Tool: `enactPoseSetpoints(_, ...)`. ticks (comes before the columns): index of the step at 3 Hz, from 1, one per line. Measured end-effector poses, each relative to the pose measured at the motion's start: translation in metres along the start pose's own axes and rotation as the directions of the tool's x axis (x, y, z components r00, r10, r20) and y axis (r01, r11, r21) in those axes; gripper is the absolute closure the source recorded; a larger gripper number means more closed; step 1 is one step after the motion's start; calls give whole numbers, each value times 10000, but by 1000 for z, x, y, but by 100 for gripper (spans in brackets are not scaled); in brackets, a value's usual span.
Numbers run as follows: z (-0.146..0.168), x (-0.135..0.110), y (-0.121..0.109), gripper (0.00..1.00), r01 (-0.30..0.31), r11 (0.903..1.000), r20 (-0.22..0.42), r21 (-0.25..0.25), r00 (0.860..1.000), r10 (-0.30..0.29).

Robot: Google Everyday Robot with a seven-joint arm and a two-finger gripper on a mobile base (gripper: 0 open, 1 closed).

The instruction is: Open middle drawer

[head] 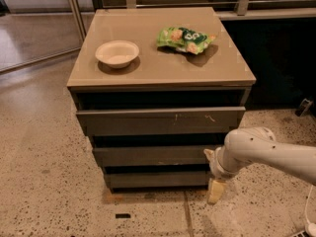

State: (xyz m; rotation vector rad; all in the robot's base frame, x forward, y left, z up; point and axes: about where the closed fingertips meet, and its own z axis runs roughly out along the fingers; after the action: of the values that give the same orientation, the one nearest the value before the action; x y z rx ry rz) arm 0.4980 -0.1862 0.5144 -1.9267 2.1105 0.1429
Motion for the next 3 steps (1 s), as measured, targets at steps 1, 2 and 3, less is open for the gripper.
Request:
enactPoseSetpoints(1, 13, 7, -9, 0, 312, 9988, 210, 387, 9993, -320)
enactPoseSetpoints(2, 26, 7, -23, 0, 535, 9953, 569, 805, 9967, -582)
enactPoseSetpoints(3, 42, 3, -40, 0, 658, 9919, 1002, 1091, 9920, -768)
